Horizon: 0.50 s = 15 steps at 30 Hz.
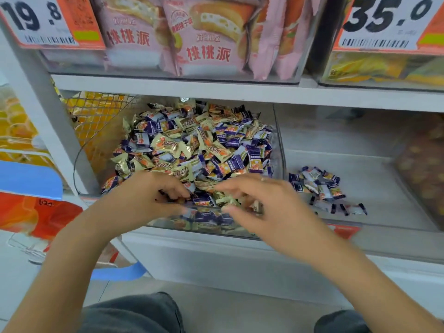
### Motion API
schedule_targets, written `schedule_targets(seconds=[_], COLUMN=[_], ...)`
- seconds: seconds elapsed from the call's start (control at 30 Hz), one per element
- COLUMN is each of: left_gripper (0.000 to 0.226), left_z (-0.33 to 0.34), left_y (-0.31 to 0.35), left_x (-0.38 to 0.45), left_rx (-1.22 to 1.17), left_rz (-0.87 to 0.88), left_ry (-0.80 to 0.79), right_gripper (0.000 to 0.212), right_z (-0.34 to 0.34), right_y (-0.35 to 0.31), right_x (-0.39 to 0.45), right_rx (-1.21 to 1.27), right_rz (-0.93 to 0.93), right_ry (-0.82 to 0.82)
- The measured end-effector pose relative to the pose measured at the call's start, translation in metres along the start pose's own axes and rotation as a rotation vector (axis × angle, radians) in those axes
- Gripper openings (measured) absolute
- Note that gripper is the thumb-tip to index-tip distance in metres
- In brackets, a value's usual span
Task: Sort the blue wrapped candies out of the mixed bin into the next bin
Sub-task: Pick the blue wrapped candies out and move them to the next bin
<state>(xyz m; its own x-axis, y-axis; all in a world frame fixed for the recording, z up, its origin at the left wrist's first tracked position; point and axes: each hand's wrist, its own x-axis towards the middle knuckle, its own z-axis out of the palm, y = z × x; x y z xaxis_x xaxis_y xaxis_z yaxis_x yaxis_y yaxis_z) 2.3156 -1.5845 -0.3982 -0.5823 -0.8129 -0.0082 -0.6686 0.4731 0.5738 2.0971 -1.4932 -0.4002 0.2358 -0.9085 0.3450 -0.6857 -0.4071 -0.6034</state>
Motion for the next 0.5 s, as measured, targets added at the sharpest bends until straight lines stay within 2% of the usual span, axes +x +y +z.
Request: schedule_targets(seconds=[0.1, 0.27, 0.37, 0.5], left_gripper=[0.027, 0.027, 0.025, 0.02], left_z=[-0.003, -0.005, -0.005, -0.001], left_y=[-0.01, -0.028, -0.035, -0.033], left_x=[-0.003, -0.007, -0.011, -0.015], left_rx=[0.073, 0.121, 0.104, 0.124], left_rz=[0.044, 0.107, 0.138, 0.196], left_ry=[0.015, 0.028, 0.029, 0.046], right_gripper=[0.049, 0.074, 0.078, 0.072], right_z=[0.03, 0.054, 0.063, 0.065], right_y=[-0.005, -0.008, -0.01, -0.008], right_x=[0.014, 0.036, 0.043, 0.052], right_rx=[-0.171, -0.399, -0.415, -0.396], right_rz=[0.067, 0.122, 0.162, 0.196], right_ry=[-0.182, -0.296, -0.289, -0.276])
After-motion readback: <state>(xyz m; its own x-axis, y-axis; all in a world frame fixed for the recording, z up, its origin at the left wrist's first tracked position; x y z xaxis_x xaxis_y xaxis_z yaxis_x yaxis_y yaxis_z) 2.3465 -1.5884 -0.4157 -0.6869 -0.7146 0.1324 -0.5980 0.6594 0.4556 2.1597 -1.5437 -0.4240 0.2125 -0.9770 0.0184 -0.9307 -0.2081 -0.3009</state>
